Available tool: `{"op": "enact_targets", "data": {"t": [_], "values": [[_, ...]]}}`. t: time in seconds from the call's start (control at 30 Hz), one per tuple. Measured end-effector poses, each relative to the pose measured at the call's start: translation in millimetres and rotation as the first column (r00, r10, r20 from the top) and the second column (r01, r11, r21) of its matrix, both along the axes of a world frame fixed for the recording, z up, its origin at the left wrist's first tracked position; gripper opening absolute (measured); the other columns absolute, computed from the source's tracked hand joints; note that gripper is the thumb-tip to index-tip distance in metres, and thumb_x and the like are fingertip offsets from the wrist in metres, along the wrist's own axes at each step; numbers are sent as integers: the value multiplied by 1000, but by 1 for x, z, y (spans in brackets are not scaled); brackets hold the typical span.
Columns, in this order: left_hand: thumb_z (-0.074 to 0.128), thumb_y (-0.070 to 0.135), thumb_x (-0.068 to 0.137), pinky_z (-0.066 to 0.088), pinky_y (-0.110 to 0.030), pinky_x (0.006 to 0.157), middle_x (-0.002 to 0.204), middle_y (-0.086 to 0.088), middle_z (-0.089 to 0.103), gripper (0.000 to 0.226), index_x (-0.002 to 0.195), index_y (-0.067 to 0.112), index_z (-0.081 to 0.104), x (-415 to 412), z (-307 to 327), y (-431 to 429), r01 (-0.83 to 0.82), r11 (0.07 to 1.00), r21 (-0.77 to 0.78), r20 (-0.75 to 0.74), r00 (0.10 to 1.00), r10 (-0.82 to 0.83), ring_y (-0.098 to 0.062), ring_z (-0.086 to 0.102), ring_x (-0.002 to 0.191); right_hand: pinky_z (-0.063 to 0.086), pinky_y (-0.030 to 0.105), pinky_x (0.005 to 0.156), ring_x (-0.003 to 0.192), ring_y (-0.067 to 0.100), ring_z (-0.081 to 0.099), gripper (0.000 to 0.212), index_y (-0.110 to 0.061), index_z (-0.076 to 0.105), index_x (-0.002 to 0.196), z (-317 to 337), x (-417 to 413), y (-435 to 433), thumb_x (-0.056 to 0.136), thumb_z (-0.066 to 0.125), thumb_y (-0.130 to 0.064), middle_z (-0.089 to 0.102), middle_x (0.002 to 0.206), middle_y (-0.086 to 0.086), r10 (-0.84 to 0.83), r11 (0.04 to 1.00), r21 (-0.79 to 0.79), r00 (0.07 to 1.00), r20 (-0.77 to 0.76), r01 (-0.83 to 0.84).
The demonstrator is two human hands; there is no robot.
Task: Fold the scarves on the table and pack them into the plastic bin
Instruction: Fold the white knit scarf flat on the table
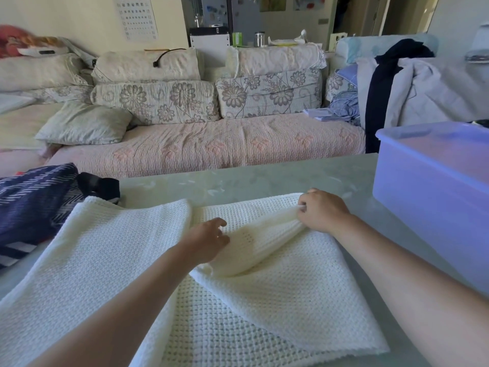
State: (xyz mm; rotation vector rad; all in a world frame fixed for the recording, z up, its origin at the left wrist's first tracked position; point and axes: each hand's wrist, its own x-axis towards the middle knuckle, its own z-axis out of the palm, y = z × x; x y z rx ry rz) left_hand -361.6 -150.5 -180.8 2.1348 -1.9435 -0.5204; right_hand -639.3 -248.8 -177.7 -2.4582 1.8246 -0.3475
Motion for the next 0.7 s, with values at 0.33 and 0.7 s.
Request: {"op": "enact_targets", "data": {"t": [0.33, 0.7], "values": [[61, 35, 91, 47, -26, 71, 90, 15, 62, 4, 89, 34, 65, 18, 0, -30, 31, 998, 47, 178, 983, -39, -10, 60, 84, 49, 34, 81, 100, 31, 63, 28, -19, 69, 107, -10, 17, -26, 98, 46, -33, 60, 112, 8, -130, 982, -142, 991, -14, 127], [58, 36, 92, 43, -26, 61, 95, 4, 62, 15, 103, 27, 62, 32, 0, -60, -51, 998, 22, -9, 999, 51, -13, 59, 76, 47, 35, 78, 102, 34, 63, 26, -11, 67, 105, -28, 46, -54, 96, 49, -28, 62, 111, 12, -208, 957, -210, 978, -19, 199]]}}
